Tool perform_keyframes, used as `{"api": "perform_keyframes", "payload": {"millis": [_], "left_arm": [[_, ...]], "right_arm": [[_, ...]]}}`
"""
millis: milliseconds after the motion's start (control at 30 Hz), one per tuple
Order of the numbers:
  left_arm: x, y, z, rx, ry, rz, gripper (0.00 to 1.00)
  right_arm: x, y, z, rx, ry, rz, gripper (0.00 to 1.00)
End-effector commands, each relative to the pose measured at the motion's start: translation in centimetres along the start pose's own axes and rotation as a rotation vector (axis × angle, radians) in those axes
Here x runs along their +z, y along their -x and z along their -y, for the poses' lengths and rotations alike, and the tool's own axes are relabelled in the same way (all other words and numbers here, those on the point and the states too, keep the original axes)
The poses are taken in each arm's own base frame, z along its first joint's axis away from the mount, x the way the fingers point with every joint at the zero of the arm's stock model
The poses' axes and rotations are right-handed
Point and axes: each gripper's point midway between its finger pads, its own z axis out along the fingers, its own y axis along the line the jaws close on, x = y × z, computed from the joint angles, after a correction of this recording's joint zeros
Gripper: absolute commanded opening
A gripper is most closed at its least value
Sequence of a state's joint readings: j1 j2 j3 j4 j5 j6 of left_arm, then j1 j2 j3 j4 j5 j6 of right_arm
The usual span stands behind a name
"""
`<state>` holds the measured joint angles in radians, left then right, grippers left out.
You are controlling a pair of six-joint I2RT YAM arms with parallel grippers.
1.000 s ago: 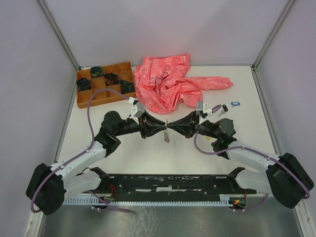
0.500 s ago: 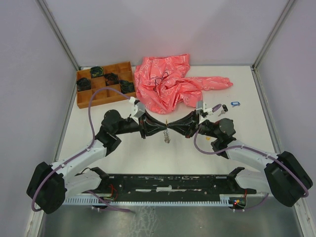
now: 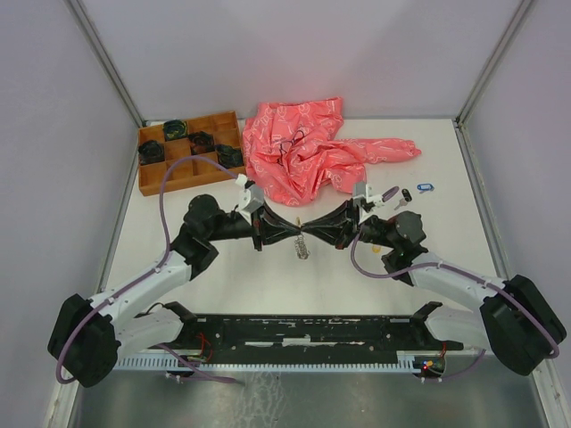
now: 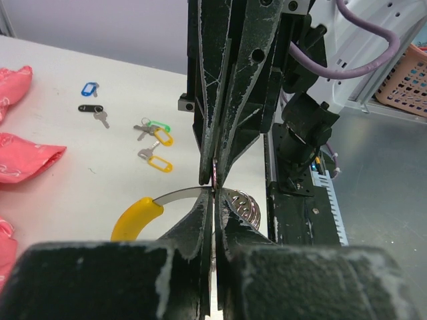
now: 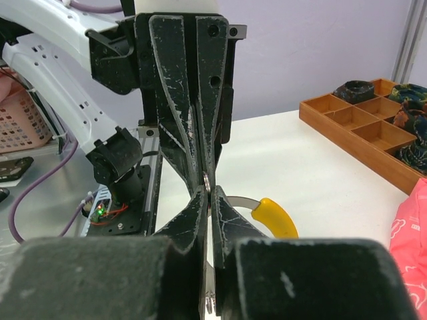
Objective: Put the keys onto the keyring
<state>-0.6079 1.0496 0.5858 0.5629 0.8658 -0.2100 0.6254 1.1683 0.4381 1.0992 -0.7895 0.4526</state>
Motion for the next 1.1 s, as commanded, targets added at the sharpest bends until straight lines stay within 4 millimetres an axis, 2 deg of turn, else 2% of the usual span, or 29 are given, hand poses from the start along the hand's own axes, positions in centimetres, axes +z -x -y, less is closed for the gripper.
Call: {"api": "perform_keyframes", "payload": {"millis": [0,167,533,767,1067], "left_arm": [[0.2,2.5,-0.3,0.082,0.025,0.009,0.03],[-0.2,1.9,-0.9,0.048,0.079,-0.049,0.03],[0.2,0.8,-1.2,0.034,0.114,-0.185,0.03],[0.1,1.0,-1.2,0.049,0.136,-0.215,0.03],[0.2,0.4,-1.2,0.049,0.146,-0.257,0.03]], "right_arm": [[0.4,1.2,-1.5,-0.07,0.072,-0.031,0.1],[-0.2,0.5,-1.3,-0.116,0.053,-0.112,0.15],[-0.2,0.3,-1.1,-0.115,0.046,-0.159,0.15],[-0.4,-0.1,-0.8,-0.116,0.032,-0.191,0.14],[-0.4,0.3,-0.7,-0.13,0.02,-0.195,0.15]]}}
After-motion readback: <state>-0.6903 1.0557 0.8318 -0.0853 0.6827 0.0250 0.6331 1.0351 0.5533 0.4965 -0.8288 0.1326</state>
